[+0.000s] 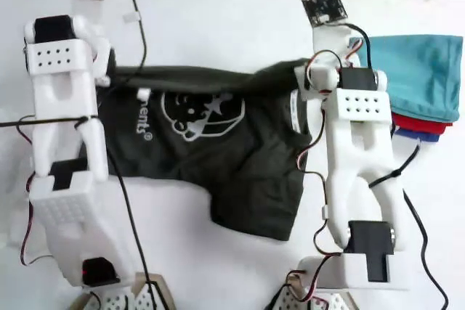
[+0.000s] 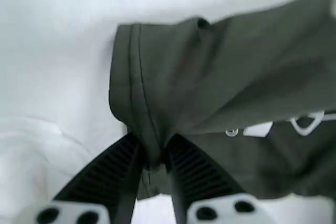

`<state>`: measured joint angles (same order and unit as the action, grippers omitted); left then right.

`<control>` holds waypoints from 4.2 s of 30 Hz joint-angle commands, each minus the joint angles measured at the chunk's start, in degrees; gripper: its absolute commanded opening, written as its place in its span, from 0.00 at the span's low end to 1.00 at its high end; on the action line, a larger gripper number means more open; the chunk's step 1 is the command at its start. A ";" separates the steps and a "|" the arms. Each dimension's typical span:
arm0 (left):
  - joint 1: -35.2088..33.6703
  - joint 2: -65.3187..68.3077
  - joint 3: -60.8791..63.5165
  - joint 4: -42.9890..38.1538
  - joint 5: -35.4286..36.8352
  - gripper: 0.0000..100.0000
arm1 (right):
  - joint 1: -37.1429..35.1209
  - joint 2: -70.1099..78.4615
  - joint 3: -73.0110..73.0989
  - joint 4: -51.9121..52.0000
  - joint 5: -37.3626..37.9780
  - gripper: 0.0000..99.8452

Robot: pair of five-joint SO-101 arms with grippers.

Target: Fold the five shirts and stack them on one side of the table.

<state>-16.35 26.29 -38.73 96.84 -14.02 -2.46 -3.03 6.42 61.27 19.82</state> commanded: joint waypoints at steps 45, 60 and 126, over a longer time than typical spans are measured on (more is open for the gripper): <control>-9.14 -16.70 47.34 -5.19 -9.14 0.03 | -1.10 -48.31 41.05 20.26 8.97 0.02; -9.14 -16.70 48.40 -9.23 -8.88 0.03 | -1.19 -48.31 49.41 19.03 16.26 0.02; -3.69 41.93 -46.73 0.00 6.15 0.03 | -7.52 29.41 -7.30 -1.89 0.00 0.02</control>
<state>-19.78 69.19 -76.62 91.21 -8.84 -12.31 28.09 0.88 60.31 19.82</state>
